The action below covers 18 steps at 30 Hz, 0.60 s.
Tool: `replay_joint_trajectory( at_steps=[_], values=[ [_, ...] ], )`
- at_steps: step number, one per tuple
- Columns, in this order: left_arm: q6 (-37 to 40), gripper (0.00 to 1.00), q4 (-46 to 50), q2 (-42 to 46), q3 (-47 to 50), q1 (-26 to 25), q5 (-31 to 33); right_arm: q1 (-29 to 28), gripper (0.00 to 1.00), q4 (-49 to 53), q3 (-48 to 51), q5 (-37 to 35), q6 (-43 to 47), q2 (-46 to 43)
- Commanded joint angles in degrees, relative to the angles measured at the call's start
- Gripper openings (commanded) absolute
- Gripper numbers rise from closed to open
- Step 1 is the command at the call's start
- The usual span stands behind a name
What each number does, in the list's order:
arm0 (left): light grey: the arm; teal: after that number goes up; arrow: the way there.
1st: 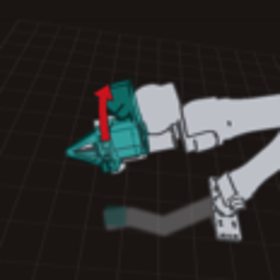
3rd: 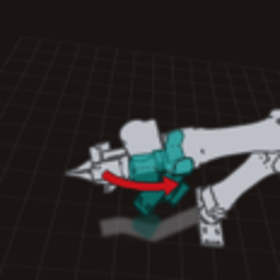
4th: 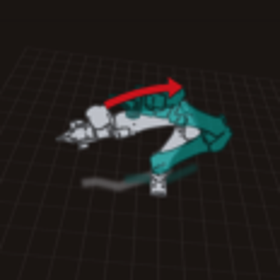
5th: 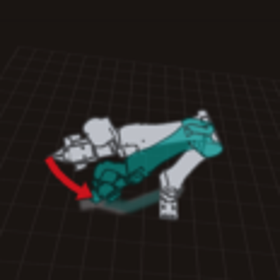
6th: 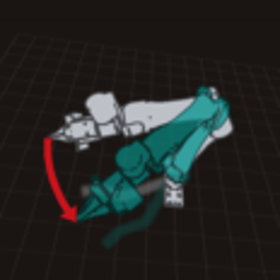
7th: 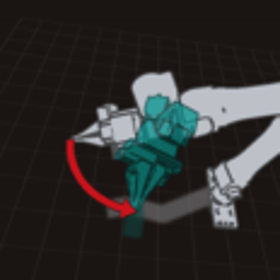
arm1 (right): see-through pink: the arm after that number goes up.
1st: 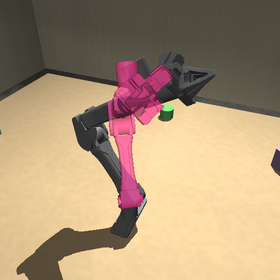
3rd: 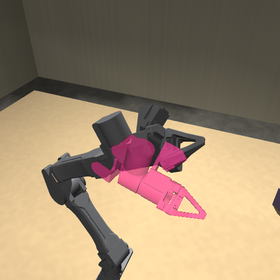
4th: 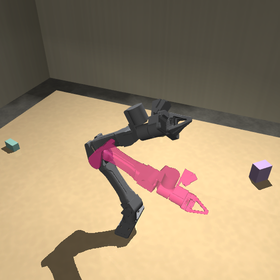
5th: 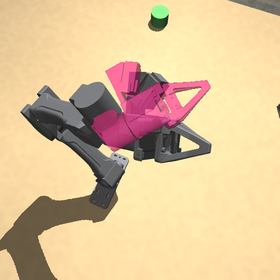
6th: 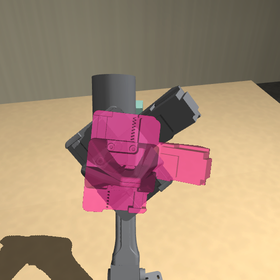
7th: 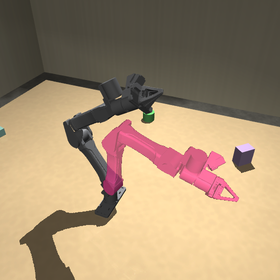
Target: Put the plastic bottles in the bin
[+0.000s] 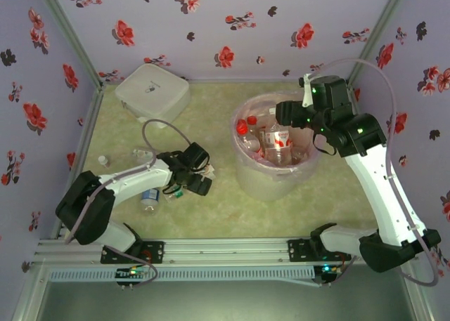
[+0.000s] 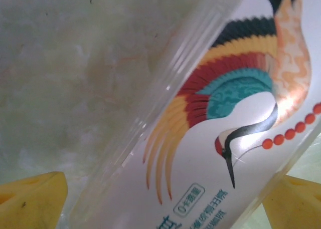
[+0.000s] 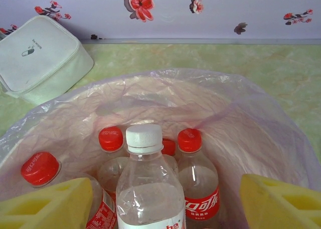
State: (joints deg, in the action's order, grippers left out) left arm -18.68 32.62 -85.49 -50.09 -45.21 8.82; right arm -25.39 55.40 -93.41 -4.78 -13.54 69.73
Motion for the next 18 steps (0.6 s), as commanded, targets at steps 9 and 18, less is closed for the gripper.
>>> replay_joint_trajectory(
  at_steps=[9,18],
  values=[
    [0.67,0.72,0.41,3.16,-1.28,0.03,1.43,0.51,0.78,-2.3,1.55,0.61,0.31,-3.48],
    [1.05,0.58,1.45,13.62,-4.03,0.21,4.56,0.6,0.73,-7.51,3.42,9.63,-0.35,-6.17]
  ],
)
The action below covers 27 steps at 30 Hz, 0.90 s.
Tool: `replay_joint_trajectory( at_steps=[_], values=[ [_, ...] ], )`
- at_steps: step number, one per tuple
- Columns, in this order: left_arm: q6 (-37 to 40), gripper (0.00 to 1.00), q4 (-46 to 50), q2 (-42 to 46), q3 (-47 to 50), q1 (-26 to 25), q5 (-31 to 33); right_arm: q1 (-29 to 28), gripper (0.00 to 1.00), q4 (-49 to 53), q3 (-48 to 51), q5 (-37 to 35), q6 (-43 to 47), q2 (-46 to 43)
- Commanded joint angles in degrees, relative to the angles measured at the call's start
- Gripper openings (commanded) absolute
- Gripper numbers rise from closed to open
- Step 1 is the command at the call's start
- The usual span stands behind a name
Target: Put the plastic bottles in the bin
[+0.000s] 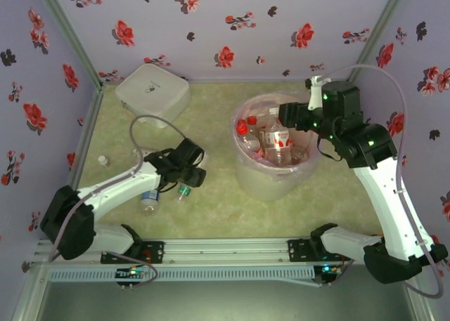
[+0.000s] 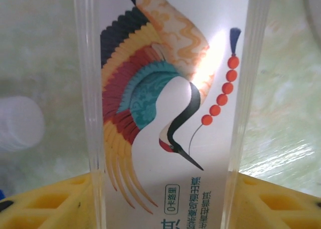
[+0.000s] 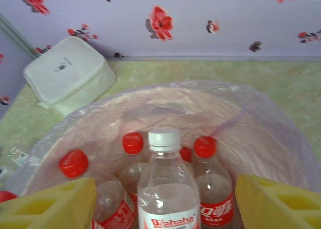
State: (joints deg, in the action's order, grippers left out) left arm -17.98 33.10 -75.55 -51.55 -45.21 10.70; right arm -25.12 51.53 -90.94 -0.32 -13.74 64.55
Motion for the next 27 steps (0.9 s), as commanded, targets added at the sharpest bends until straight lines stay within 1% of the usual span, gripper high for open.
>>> replay_joint_trajectory(
  at_steps=[1,2,5,9,11,13,16,18,20,22,25,27],
  values=[
    [0.69,0.58,0.1,5.31,-2.55,0.2,3.14,0.34,0.74,-4.78,1.31,7.57,-0.07,-1.32],
    [1.0,0.58,-1.46,7.07,-2.07,0.21,3.84,0.32,0.73,-6.32,1.8,10.36,0.12,-1.71],
    [1.32,0.51,-7.52,12.38,0.42,0.16,4.94,-0.05,0.73,-11.42,3.36,16.95,-0.43,-3.5],
    [0.26,0.4,-17.09,17.98,4.01,0.19,4.33,-0.92,0.72,-16.72,4.1,20.29,-2.83,-4.35],
    [-0.3,0.35,-22.09,20.21,5.76,0.17,3.11,-1.62,0.72,-18.66,4.34,22.27,-3.98,-3.19],
    [-0.39,0.29,-25.57,21.76,6.61,0.2,1.55,-3.22,0.72,-18.92,3.46,23.07,-4.19,-0.92],
    [0.18,0.22,-28.67,23.75,7.24,0.08,-1.25,-8.22,0.72,-18.63,0.99,21.21,-3.02,3.21],
    [0.48,0.19,-30.27,24.71,7.66,0.12,-2.69,-12.09,0.72,-18.52,-0.13,19.26,-1.55,5.43],
    [0.58,0.18,-31.93,25.83,8.45,0.02,-4.27,-14.38,0.73,-20.24,0.07,18.46,-1.55,7.22],
    [0.66,0.18,-33.31,26.61,9.2,0.03,-6.2,-15.65,0.78,-21.52,-0.14,18.42,-2.15,9.23],
    [1.07,0.18,-34.42,26.83,9.54,-0.05,-8.86,-18.6,0.92,-20.16,-2.52,17.39,-0.95,12.81],
    [1.39,0.18,-34.58,26.76,9.45,-0.05,-9.69,-20.42,0.97,-19.28,-4.16,16.68,0.16,15.01]
  ],
)
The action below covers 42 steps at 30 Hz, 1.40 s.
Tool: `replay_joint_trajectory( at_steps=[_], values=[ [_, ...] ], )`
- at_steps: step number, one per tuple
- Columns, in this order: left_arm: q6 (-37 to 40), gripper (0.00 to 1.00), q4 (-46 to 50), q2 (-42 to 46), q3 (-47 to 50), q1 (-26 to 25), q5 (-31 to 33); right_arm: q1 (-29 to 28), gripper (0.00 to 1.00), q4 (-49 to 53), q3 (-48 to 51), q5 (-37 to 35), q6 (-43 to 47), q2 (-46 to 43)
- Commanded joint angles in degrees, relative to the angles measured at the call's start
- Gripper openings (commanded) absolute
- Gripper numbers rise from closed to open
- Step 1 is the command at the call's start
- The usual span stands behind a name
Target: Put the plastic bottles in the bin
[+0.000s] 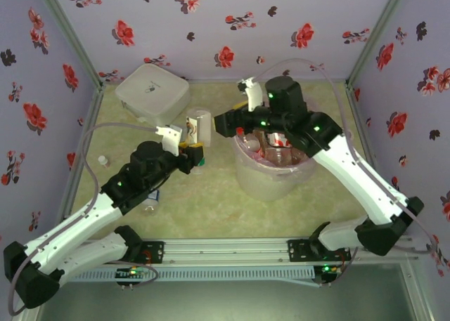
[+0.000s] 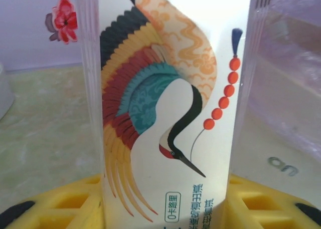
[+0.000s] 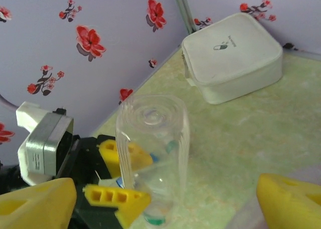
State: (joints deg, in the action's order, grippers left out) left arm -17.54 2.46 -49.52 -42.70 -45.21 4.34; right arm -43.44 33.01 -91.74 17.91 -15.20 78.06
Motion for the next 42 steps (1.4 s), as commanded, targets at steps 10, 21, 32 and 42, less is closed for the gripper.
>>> replay_joint_trajectory(
  at_steps=[10,21,32,42],
  values=[
    [0.63,0.19,-5.32,2.09,1.61,-0.16,-4.97,-4.28,0.88,-0.14,-7.16,-1.21,1.67,8.68],
    [-0.04,0.2,-5.19,4.34,2.68,-0.18,-4.44,-4.34,0.67,-0.01,-9.76,0.21,1.12,12.98],
    [0.4,0.99,1.85,6.4,1.82,-0.05,2.84,-4.14,0.42,6.51,-18.94,-5.7,6.92,10.19],
    [-2.45,1.0,6.9,4.98,2.88,0.82,9.11,4.49,0.26,4.88,-17.16,-25.22,11.48,-5.73]
  ],
)
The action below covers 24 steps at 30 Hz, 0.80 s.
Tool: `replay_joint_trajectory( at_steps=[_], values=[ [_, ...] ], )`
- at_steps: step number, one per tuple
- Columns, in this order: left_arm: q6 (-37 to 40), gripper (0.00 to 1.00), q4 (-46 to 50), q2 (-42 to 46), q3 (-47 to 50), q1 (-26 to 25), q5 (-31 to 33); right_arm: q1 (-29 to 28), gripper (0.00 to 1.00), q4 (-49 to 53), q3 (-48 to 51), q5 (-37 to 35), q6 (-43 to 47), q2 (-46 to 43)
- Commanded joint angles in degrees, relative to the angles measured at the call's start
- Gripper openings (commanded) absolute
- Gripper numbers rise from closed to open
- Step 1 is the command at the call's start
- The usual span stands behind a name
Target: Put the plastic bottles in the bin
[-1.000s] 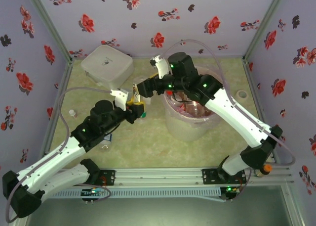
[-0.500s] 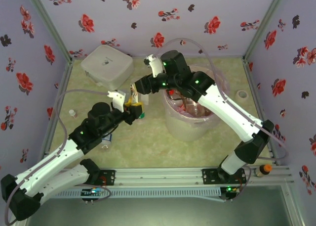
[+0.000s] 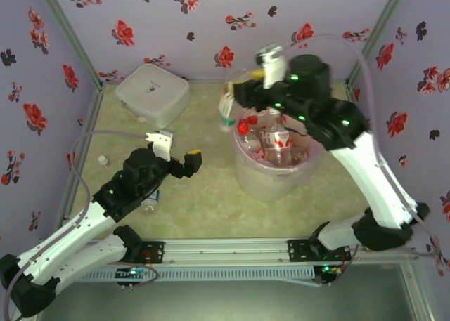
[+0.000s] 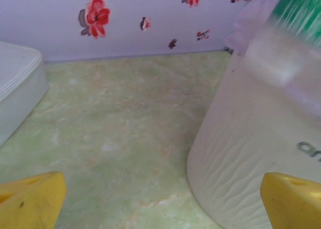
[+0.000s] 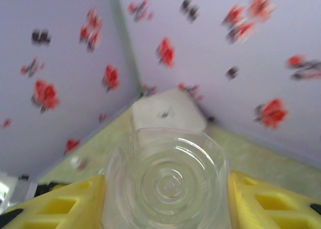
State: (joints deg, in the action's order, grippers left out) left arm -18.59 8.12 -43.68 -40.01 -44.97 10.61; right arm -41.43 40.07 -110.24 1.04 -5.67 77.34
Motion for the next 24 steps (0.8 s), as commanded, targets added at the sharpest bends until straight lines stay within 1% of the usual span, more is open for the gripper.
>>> replay_joint_trajectory(
  at_steps=[1,4,7,16,24],
  values=[
    [-1.48,1.0,1.03,-1.34,0.15,0.61,2.79,3.63,0.24,-3.71,2.87,-10.05,1.81,-6.85],
    [-1.71,1.0,0.5,-3.03,-0.22,0.67,2.66,7.02,0.18,-7.69,7.0,-13.15,1.57,-10.51],
    [-1.97,1.0,0.53,-4.0,-0.36,0.76,2.66,9.74,0.16,-8.4,8.63,-11.56,0.75,-10.87],
    [-3.12,1.0,3.71,-3.86,-0.57,1.11,3.01,11.13,0.14,-3.68,8.55,-4.2,-1.72,-2.88],
    [-3.56,1.0,5.87,-3.94,-0.67,1.62,3.02,12.13,0.14,1.37,8.31,-2.84,-4.52,3.07]
  ],
)
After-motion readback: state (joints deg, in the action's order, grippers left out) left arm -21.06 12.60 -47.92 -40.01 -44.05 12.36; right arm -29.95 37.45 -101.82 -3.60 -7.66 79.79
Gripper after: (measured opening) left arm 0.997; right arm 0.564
